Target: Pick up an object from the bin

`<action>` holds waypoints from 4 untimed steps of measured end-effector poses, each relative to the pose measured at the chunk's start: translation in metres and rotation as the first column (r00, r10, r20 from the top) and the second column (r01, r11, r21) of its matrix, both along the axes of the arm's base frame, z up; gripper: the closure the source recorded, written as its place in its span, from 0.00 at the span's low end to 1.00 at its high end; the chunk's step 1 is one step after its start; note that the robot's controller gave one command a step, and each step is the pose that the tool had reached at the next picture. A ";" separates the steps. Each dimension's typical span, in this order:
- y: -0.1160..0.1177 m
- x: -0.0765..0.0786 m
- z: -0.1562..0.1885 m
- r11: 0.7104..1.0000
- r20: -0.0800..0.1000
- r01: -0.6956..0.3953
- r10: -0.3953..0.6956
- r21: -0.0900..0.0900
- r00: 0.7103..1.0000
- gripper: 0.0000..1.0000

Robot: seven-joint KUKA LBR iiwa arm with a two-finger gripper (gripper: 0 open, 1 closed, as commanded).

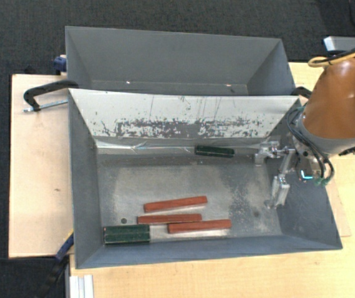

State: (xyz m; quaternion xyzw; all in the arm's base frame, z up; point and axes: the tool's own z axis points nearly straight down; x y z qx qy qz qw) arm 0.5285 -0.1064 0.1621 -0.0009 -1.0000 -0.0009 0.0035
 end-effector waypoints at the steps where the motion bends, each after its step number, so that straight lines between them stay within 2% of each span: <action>1: 0.000 0.002 0.004 1.000 0.008 -0.002 0.002 -0.001 1.000 0.00; 2: 0.051 -0.021 -0.028 0.999 0.011 -0.037 0.037 -0.003 0.999 0.00; 3: 0.070 -0.015 -0.063 0.999 0.008 -0.048 0.048 0.004 0.999 0.00; 4: 0.114 -0.037 -0.091 0.986 0.006 -0.168 0.168 0.001 0.986 1.00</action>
Offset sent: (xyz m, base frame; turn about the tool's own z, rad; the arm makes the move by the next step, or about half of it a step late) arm -0.0333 0.0775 -0.0454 -0.0597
